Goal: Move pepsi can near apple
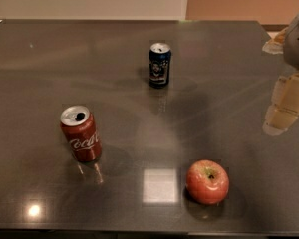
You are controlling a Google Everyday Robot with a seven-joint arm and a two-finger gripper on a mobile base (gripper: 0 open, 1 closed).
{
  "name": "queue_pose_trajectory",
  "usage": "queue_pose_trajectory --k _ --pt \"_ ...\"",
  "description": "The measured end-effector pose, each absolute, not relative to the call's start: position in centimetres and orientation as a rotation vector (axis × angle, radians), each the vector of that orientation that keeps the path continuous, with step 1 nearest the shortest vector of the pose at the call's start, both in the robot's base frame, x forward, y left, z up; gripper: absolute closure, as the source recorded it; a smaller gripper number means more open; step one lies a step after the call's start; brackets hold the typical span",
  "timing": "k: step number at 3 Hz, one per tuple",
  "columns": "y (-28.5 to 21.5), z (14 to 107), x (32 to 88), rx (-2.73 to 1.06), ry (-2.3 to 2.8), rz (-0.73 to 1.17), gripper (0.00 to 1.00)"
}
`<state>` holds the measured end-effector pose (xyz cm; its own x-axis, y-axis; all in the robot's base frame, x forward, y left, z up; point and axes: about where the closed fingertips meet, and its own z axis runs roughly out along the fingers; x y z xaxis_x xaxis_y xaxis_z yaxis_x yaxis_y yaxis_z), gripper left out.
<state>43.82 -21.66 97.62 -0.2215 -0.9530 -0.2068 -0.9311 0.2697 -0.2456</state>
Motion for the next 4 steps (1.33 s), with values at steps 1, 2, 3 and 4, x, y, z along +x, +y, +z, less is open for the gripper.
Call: queue_pose_trajectory --k 1,2,3,4 --pt "-21.6 97.7 43.8 -1.724 2.231 -0.099 0.00" --pt "-21.1 97.4 45.3 -1.721 2.204 -0.072 0.00" --pt "-19.5 96.8 47.4 -1.711 2.167 -0.010 0.00" --pt "-17.7 96.0 49.8 -1.697 2.138 0.050 0.00"
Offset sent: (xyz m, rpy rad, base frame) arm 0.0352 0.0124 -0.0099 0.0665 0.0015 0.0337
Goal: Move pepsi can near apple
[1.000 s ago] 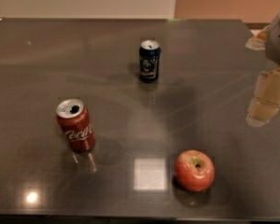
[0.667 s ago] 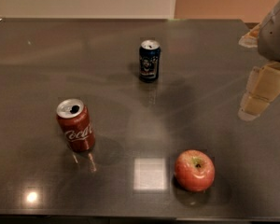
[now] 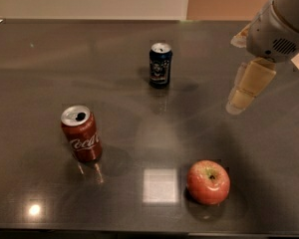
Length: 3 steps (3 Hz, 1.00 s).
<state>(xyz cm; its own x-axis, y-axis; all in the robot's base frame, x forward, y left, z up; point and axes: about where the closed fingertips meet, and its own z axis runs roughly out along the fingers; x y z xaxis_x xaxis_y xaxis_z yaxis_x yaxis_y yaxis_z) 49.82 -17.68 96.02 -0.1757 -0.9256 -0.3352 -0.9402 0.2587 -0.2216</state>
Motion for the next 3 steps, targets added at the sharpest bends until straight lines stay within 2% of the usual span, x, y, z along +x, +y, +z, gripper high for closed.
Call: queue_pose_trajectory --k 3 --pt "-12.2 93.8 57.4 -1.585 2.088 0.229 0.00"
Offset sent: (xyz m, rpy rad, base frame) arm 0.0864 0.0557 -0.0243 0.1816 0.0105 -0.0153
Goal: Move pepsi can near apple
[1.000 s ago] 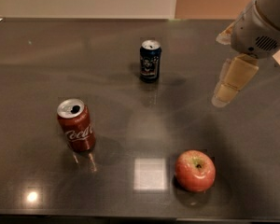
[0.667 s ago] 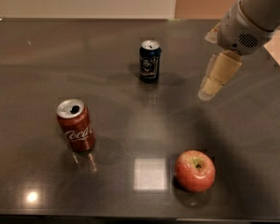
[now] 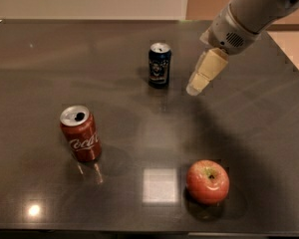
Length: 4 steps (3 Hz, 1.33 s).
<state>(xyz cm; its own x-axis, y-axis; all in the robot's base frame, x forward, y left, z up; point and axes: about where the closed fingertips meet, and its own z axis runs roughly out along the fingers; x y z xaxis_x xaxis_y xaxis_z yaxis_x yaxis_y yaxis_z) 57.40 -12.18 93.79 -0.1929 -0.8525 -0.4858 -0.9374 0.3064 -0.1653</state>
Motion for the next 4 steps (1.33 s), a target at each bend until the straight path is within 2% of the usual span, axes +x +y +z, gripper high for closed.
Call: queue_pose_trajectory --k 4 --pt "-7.0 90.3 64.8 -1.433 2.100 0.315 0.00"
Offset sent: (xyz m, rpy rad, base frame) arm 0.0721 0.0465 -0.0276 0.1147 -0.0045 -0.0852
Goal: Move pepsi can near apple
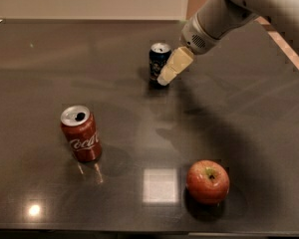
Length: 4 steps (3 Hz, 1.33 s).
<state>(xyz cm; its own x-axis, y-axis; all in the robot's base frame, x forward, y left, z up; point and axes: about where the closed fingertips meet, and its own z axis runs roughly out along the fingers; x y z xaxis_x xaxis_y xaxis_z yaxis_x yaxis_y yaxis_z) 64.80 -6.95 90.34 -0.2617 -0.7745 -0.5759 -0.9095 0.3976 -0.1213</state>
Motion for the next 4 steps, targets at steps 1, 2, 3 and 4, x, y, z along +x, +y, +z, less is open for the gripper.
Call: queue_pose_trajectory --k 1,2,3,4 --pt "-6.0 89.7 65.9 -1.401 2.112 0.329 0.00" --pt "-5.3 89.4 66.6 -1.365 2.118 0.351 0.00" --pt "-4.9 89.6 67.1 -1.340 2.112 0.373 0.17" --pt "-4.5 90.0 67.2 -1.330 2.097 0.396 0.40"
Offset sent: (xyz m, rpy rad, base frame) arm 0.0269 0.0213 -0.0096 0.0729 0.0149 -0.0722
